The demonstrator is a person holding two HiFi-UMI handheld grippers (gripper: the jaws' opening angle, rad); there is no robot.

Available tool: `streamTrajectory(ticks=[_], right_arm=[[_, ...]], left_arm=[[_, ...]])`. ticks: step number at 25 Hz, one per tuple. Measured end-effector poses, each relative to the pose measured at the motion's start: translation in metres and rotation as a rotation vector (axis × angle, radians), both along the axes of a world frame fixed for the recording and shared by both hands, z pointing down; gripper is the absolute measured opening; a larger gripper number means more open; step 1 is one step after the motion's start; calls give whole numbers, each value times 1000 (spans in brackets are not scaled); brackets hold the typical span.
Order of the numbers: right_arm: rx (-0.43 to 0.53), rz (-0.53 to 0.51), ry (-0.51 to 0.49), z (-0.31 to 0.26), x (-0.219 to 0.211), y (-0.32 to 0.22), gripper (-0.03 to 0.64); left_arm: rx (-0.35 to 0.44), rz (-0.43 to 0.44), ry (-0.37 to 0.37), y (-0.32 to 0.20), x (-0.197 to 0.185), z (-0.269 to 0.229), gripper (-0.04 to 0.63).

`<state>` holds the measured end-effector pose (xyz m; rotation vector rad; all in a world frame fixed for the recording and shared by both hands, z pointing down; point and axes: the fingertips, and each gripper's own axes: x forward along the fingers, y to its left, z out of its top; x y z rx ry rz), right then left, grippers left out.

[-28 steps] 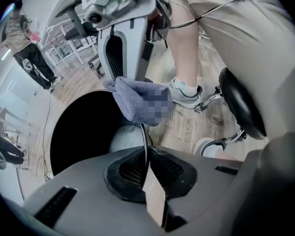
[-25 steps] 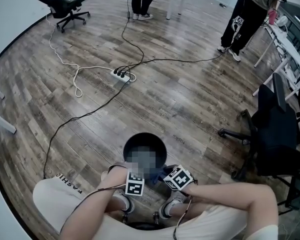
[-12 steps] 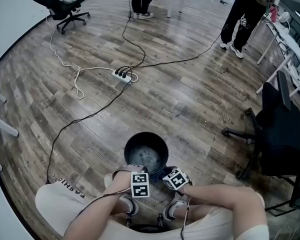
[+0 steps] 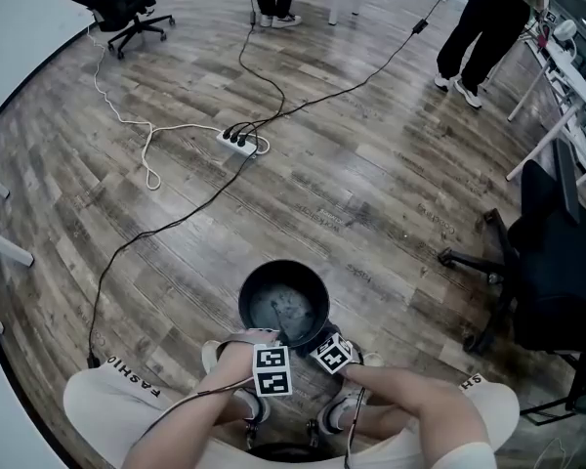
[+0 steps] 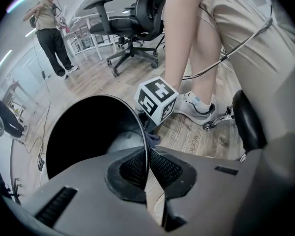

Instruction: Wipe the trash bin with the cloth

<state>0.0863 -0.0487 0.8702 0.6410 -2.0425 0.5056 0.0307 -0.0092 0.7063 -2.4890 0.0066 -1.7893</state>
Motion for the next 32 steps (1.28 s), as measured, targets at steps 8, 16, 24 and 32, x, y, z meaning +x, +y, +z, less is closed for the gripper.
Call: streamTrajectory(ticks=[8,16,24,32], right_arm=[[-27,-56,57,36,1,-6,74],[-280,172,23,7,20,10,74],[-322,80,-16,-89,-13,48,74],[-298,87,-35,-173,-18,55,74]], left_arm=[[24,-7,5,-4,2,2,28],[-2,22,8,1,0,3,34],[14,82,31,-1,-12,-10,196],[56,152,-56,0,-40,3,202]])
